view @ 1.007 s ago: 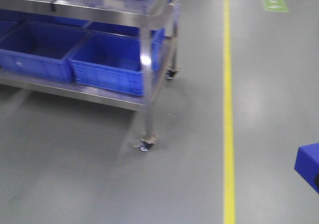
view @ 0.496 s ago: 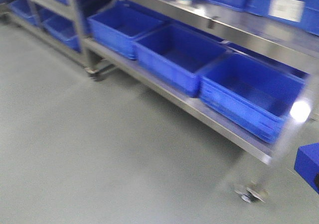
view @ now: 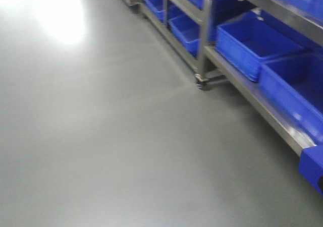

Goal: Pour parts from conveyor to right shelf
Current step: 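Drive between the racks of blue bins toward the window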

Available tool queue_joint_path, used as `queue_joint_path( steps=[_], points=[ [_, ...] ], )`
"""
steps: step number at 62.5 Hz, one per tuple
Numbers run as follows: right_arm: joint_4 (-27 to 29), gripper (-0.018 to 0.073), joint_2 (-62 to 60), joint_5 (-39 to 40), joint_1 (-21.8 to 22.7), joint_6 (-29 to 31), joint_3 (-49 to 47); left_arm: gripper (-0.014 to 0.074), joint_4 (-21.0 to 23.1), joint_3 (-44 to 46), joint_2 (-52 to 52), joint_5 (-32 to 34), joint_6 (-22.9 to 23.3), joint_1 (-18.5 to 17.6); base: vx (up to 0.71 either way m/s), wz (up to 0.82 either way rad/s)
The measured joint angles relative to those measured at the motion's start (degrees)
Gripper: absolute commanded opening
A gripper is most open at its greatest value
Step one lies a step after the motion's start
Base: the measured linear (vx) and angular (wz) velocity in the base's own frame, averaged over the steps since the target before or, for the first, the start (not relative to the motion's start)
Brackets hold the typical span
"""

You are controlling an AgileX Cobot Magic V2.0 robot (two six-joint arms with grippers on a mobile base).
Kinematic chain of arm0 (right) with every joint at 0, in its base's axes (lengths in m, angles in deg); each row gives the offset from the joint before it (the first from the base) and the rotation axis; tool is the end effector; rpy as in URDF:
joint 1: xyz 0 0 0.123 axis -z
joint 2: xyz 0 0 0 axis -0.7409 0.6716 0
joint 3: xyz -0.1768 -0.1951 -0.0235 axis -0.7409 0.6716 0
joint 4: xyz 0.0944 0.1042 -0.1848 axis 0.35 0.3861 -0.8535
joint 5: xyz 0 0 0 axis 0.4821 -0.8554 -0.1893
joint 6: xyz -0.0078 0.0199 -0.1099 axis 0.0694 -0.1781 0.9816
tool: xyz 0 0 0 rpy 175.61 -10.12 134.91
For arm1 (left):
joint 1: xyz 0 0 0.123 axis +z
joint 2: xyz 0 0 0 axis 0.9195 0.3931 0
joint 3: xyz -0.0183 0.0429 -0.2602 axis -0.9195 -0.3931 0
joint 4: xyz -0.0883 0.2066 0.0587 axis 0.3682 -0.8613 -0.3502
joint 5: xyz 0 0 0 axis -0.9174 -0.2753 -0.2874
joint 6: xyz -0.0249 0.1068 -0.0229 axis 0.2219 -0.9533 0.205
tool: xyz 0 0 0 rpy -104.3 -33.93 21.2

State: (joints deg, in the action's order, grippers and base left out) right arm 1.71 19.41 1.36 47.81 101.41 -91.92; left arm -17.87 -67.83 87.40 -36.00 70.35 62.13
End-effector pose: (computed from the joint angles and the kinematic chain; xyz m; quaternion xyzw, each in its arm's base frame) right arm 0.0706 0.0197 0.2459 -0.0956 0.7645 0.0353 0.6366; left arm 0.0782 -0.0064 0.2026 0.0405 0.6930 -0.0174 0.7196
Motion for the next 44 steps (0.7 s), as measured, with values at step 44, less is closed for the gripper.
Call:
queue_joint_path(
  steps=[44],
  points=[
    [0.0,-0.0010,0.0,-0.1,0.0,0.0,0.0,-0.0006,0.0,0.0,0.0,0.0,0.0,0.0,0.26,0.48]
  ],
)
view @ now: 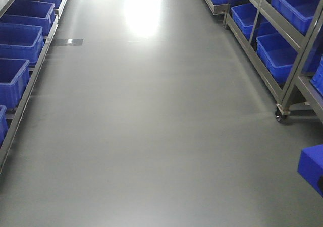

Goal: Pour parts from conveyor to right shelf
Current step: 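Drive between the racks of blue bins toward the window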

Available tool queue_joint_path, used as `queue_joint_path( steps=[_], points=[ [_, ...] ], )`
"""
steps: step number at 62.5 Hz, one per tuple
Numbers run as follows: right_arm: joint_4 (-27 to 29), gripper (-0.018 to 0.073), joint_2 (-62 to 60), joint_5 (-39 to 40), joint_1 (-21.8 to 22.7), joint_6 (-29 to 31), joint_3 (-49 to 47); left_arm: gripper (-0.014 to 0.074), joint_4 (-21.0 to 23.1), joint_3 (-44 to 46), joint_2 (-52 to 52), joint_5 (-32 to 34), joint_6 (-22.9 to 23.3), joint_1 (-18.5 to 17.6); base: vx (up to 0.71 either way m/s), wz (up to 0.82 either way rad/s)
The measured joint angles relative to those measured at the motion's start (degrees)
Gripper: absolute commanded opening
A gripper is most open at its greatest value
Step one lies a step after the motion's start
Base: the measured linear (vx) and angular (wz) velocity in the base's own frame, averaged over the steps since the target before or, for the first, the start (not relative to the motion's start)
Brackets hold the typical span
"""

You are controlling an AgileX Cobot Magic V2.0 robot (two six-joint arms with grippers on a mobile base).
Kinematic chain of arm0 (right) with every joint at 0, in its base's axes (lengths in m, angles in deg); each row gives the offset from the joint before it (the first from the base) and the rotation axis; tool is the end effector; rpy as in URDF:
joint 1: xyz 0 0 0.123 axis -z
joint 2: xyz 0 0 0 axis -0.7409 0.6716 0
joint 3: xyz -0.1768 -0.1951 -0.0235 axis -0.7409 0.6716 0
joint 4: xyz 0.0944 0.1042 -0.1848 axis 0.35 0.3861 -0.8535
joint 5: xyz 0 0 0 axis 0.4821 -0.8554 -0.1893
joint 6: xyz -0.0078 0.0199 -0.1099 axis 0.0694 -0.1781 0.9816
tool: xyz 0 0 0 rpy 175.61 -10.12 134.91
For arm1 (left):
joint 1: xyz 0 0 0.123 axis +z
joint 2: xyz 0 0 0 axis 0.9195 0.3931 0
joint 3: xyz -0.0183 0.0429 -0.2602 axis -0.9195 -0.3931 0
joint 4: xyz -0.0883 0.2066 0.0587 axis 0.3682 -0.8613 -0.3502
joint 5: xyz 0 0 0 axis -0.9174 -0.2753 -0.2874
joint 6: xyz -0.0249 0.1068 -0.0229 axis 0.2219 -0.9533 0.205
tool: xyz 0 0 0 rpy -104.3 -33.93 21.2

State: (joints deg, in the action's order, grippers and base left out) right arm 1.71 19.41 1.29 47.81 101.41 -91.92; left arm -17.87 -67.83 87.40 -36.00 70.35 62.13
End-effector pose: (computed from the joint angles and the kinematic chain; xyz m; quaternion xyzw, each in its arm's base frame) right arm 0.0705 0.0197 0.2458 -0.0958 0.7648 0.0355 0.6361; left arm 0.0782 -0.0064 0.2026 0.0405 0.6930 -0.0174 0.7196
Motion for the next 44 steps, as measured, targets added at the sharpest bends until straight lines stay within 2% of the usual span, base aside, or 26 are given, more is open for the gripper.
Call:
queue_joint_path(
  steps=[44],
  points=[
    [0.0,-0.0010,0.0,0.0,0.0,0.0,0.0,-0.0006,0.0,0.0,0.0,0.0,0.0,0.0,0.55,-0.07]
  ],
)
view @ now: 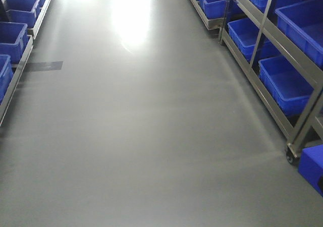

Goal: Pour parts from conveyor to right shelf
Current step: 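Drive between the racks of blue bins toward the window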

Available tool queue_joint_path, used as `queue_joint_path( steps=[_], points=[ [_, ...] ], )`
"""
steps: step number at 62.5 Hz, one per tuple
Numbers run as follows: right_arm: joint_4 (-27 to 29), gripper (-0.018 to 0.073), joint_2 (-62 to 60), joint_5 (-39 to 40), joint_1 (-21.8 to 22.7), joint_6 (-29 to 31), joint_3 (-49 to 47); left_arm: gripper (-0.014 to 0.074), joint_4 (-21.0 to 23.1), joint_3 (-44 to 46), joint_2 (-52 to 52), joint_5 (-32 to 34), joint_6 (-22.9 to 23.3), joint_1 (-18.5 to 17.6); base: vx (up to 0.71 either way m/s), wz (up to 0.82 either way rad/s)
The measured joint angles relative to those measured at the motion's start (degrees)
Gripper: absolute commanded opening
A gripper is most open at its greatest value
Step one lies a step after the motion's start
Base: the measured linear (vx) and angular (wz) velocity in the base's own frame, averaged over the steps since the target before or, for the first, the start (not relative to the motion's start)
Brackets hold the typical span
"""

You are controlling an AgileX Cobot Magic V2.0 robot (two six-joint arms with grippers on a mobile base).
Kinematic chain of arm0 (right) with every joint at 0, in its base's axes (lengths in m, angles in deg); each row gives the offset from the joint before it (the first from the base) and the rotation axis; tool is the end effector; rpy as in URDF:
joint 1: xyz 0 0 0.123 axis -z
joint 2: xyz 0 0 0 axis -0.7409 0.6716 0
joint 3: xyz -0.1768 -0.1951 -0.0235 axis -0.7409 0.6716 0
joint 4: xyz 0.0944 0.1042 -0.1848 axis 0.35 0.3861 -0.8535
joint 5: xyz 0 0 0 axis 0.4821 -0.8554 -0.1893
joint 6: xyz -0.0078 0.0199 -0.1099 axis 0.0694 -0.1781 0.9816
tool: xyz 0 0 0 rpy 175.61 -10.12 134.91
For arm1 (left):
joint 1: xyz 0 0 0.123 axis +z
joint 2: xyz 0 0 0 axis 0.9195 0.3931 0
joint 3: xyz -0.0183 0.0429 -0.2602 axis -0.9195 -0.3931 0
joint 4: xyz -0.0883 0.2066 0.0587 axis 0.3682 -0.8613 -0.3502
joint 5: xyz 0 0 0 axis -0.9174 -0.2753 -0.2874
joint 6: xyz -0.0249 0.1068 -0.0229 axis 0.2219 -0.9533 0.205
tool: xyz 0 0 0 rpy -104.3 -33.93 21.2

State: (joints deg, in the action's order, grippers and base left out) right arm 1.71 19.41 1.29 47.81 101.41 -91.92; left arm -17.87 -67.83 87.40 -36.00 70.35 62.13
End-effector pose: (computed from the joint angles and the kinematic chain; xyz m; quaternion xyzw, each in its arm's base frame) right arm 0.0705 0.0197 0.2458 -0.0958 0.7648 0.0355 0.6361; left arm 0.0782 -0.0064 0.2026 0.0405 0.6930 -0.0174 0.7196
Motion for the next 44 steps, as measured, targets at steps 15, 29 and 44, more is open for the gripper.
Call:
queue_joint_path(
  steps=[15,29,44],
  points=[
    [0.0,-0.0010,0.0,0.0,0.0,0.0,0.0,-0.0006,0.0,0.0,0.0,0.0,0.0,0.0,0.66,0.01],
    [0.0,-0.0010,0.0,0.0,0.0,0.0,0.0,-0.0006,0.0,0.0,0.0,0.0,0.0,0.0,0.68,0.13],
    [0.0,-0.0010,0.0,0.0,0.0,0.0,0.0,-0.0006,0.0,0.0,0.0,0.0,0.0,0.0,0.66,0.11]
  ],
)
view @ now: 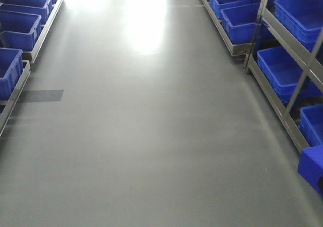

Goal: Pour parts from conveyor to right shelf
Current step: 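Drive between the racks of blue bins toward the window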

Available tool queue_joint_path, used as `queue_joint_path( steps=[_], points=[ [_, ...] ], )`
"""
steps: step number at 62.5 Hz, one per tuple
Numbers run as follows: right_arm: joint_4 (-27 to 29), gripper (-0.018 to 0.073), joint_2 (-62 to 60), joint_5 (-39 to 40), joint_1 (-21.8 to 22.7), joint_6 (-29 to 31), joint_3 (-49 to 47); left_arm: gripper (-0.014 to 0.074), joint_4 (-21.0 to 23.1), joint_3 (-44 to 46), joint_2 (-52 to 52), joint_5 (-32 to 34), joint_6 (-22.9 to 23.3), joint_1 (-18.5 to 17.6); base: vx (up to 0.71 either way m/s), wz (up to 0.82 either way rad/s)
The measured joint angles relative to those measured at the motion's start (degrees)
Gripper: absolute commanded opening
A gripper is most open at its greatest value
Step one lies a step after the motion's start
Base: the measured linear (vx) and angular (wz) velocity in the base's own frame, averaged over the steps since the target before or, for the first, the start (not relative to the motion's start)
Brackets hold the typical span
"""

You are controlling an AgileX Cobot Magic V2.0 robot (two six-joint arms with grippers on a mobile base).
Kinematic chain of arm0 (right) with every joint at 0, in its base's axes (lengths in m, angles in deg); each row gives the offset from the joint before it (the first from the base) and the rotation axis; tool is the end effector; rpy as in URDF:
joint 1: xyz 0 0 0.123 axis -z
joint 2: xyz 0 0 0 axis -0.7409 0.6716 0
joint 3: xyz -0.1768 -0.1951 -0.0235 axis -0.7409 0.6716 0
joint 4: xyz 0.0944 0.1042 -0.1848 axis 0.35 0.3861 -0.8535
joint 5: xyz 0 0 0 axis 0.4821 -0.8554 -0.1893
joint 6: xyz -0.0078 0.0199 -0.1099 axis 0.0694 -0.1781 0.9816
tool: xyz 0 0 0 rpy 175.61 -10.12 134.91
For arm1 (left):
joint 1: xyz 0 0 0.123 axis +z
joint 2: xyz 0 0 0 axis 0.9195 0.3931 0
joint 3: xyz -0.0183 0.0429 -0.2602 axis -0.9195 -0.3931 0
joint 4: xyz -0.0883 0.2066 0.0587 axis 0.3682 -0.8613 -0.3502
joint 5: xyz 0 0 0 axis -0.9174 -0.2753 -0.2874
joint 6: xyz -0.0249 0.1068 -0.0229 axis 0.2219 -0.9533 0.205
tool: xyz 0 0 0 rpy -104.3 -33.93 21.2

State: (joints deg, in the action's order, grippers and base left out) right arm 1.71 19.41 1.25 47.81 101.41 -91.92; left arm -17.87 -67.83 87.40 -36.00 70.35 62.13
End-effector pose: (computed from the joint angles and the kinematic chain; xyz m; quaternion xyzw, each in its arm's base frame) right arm 0.0705 0.0198 0.2457 -0.0959 0.7650 0.0356 0.6359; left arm 0.0782 -0.0064 0.2026 0.0405 0.6930 -0.0174 0.7196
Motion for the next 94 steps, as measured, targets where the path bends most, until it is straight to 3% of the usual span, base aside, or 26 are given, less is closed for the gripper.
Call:
queue_joint_path(
  steps=[94],
  points=[
    [0.0,-0.0010,0.0,-0.1,0.0,0.0,0.0,-0.0006,0.0,0.0,0.0,0.0,0.0,0.0,0.63,0.09]
  ],
)
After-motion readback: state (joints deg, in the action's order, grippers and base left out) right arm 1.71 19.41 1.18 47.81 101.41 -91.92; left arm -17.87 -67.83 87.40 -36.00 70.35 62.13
